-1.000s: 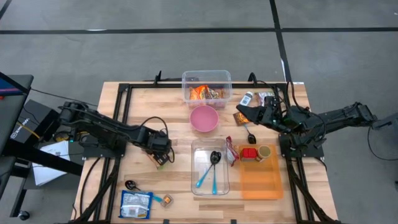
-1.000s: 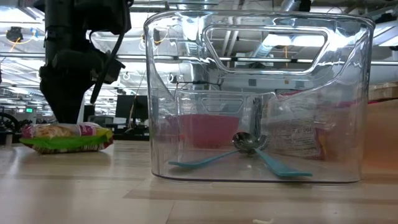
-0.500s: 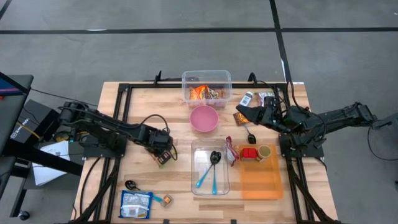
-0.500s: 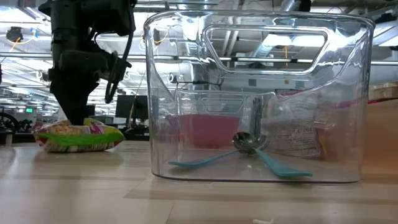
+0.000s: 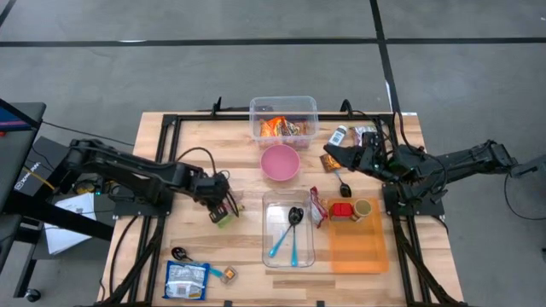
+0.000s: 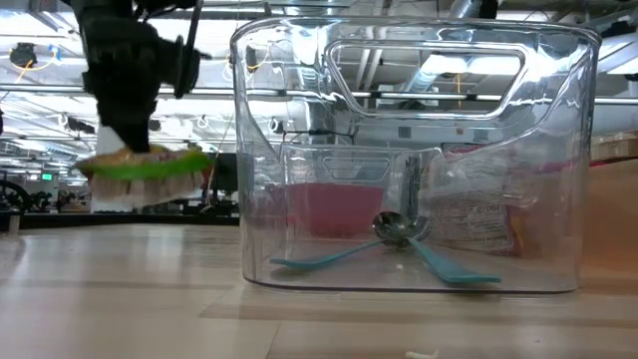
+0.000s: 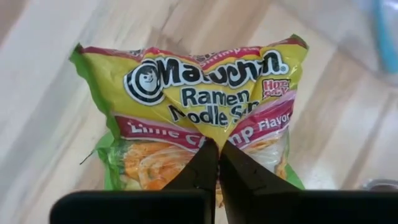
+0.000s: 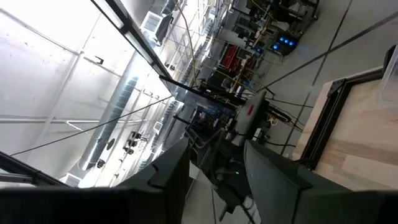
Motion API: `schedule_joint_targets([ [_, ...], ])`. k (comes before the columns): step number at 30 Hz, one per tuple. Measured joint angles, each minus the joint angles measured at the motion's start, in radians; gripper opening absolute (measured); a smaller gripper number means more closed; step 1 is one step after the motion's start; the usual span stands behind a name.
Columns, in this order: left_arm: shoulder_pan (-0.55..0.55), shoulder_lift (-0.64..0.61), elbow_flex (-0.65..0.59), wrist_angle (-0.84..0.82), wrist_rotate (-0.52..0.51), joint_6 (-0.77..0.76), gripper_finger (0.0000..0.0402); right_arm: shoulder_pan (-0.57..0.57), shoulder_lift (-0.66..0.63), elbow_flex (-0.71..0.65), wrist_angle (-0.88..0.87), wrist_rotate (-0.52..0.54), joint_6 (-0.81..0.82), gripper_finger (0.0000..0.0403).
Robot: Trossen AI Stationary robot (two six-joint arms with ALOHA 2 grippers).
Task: Pick & Place Food Item
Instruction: Put the green noodle pack into the top transparent bin
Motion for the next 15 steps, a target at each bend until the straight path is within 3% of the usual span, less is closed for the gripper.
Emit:
schedule_joint_targets([
  [7,0.06,0.006,0.156,-0.03,0.028,0.31,0.0001,-0.014,0.0,0.0,0.0,0.0,0.0,0.0147],
  [15,0.265,0.12,0.445,-0.163,0.021,0.625,0.0001,-0.026,0.0,0.0,0.003,0.0,0.0,0.0147],
])
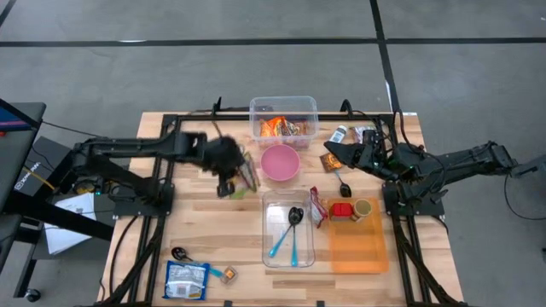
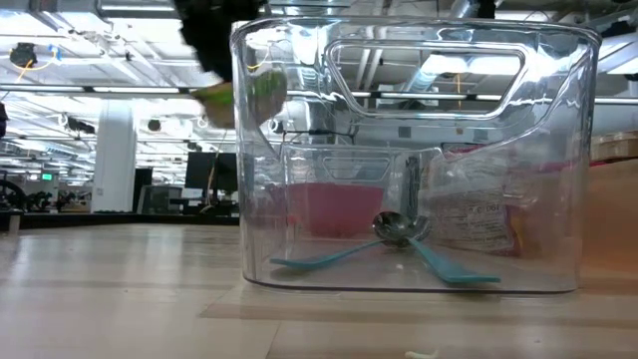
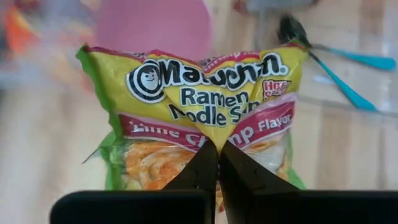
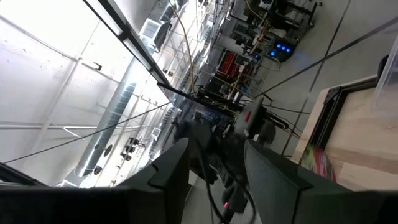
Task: Pick & Place Food Item
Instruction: Put the green noodle pack into the top transparent bin
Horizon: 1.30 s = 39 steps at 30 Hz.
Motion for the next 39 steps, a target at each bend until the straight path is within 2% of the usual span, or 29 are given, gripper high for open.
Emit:
schedule_joint_targets([
  [7,0.168,0.147,0.232,-0.065,0.028,0.272,0.0001,0.0,0.0,0.0,0.0,0.0,0.0,0.0147],
  [15,0.296,0.259,0.382,-0.059,0.056,0.502,0.0002,0.0,0.0,0.0,0.0,0.0,0.003,0.0147],
  [24,0.389,0.379,0.464,0.066,0.066,0.622,0.0002,0.0,0.0,0.0,0.0,0.0,0.011,0.0147],
  [35,0.461,0.54,0.545,0.102,0.092,0.702,0.0002,0.0,0.0,0.0,0.005,0.0,0.03,0.0147],
  [39,0.477,0.574,0.545,0.098,0.133,0.702,0.0002,0.001,0.0,0.0,0.004,0.0,0.029,0.0147],
])
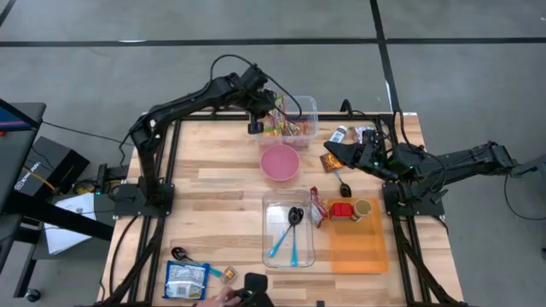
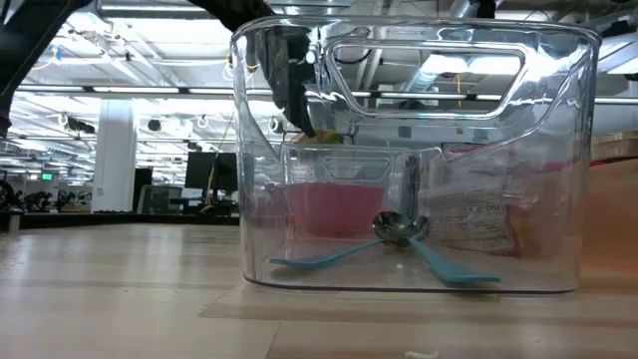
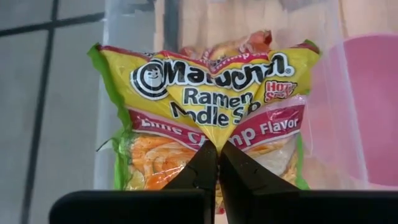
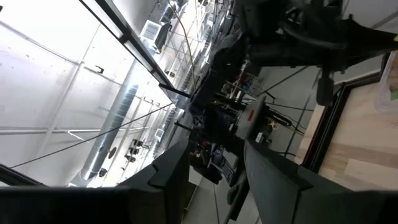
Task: Pick & Place Food Item
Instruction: Put the green noodle pack into the top transparent bin
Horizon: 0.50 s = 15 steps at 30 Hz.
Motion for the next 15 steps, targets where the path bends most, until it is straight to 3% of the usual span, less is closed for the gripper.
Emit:
schedule_joint_targets([
  [15,0.0,0.099,-0.001,-0.013,0.014,0.023,0.0004,0.002,0.0,0.0,0.0,0.024,-0.017,0.0147],
])
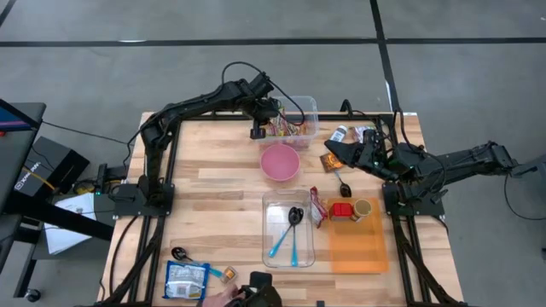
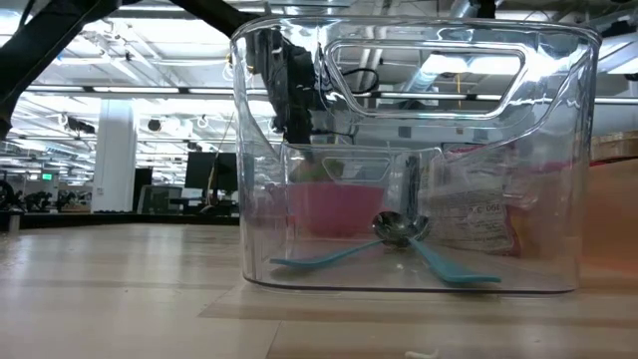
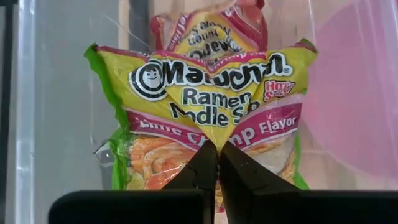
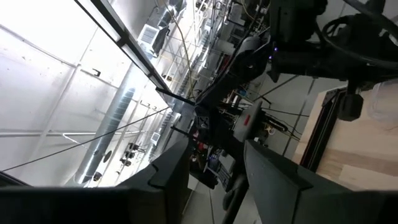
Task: Pick & Place Food Item
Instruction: Put the green noodle pack into the top transparent bin, then put the red noodle pack into the top transparent bin
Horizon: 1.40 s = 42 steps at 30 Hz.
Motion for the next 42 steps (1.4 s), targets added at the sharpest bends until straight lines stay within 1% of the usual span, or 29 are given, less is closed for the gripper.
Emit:
schedule_joint_targets([
  [22,-0.002,-0.01,0.0,-0.012,-0.024,0.0,0.0009,0.0,0.0,0.0,0.001,0.001,-0.009,0.0147],
  [25,-0.002,-0.01,0.0,-0.011,-0.025,0.0,0.0031,0.0,0.0,0.0,0.001,0.001,-0.009,0.0147],
  [31,-0.002,-0.01,0.0,0.007,-0.029,-0.001,0.0115,0.0,0.0,0.0,0.001,0.002,-0.01,0.0147],
  [34,-0.002,-0.015,0.0,0.017,-0.029,0.0,0.0148,0.0,0.0,0.0,0.001,0.005,-0.024,0.0147],
  [38,-0.002,-0.062,0.0,0.031,-0.035,-0.001,0.0173,0.0,-0.009,-0.001,-0.002,0.042,-0.065,0.0147],
  [42,-0.009,-0.166,0.0,0.053,-0.037,-0.024,0.0179,-0.001,-0.038,-0.002,-0.007,0.061,-0.139,0.0147],
])
